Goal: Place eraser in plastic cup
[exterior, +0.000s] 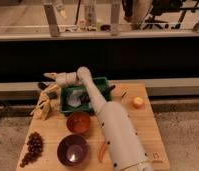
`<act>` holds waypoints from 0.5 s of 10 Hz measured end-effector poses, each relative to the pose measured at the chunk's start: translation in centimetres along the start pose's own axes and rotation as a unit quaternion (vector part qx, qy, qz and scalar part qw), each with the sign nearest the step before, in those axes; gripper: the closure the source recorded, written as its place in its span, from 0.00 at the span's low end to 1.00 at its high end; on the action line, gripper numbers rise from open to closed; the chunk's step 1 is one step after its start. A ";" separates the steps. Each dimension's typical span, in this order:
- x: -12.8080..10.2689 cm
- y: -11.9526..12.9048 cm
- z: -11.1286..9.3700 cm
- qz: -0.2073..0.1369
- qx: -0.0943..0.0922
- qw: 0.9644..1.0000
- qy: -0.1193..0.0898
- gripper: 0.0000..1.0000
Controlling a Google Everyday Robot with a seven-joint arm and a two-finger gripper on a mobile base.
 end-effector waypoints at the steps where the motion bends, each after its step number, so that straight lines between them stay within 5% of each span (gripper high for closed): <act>1: 0.1 0.1 -0.2 0.003 0.001 1.000 0.000 0.20; 5: -0.2 0.5 -1.1 -0.001 -0.011 0.999 0.031 0.20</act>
